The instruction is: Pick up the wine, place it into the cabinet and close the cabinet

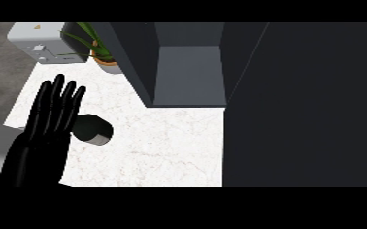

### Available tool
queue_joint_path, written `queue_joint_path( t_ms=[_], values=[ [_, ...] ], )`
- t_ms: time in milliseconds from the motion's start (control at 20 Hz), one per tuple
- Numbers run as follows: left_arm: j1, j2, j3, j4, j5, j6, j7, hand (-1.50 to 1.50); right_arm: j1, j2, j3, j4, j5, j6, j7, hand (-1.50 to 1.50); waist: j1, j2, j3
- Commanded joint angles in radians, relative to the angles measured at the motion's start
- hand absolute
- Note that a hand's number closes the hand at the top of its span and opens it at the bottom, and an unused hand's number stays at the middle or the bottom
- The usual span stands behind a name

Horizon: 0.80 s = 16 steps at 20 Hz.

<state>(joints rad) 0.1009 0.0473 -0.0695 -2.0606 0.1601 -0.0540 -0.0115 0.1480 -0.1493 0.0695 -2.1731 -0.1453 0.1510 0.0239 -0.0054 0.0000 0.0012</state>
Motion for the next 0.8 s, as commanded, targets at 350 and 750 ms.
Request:
queue_joint_path(
  t_ms=[350,750],
  values=[
    [0.106,-0.047,-0.168,-0.211,0.042,0.089,0.154,-1.50,0.086,-0.034,0.019,-0.267,-0.126,0.044,0.243,-1.50,0.003,-0.002,-0.001],
    [-0.034,-0.047,-0.115,-0.278,0.045,0.193,0.302,-1.50,-0.043,-0.019,0.010,-0.233,-0.127,0.028,0.331,-1.50,0.004,0.000,-0.001]
  ],
)
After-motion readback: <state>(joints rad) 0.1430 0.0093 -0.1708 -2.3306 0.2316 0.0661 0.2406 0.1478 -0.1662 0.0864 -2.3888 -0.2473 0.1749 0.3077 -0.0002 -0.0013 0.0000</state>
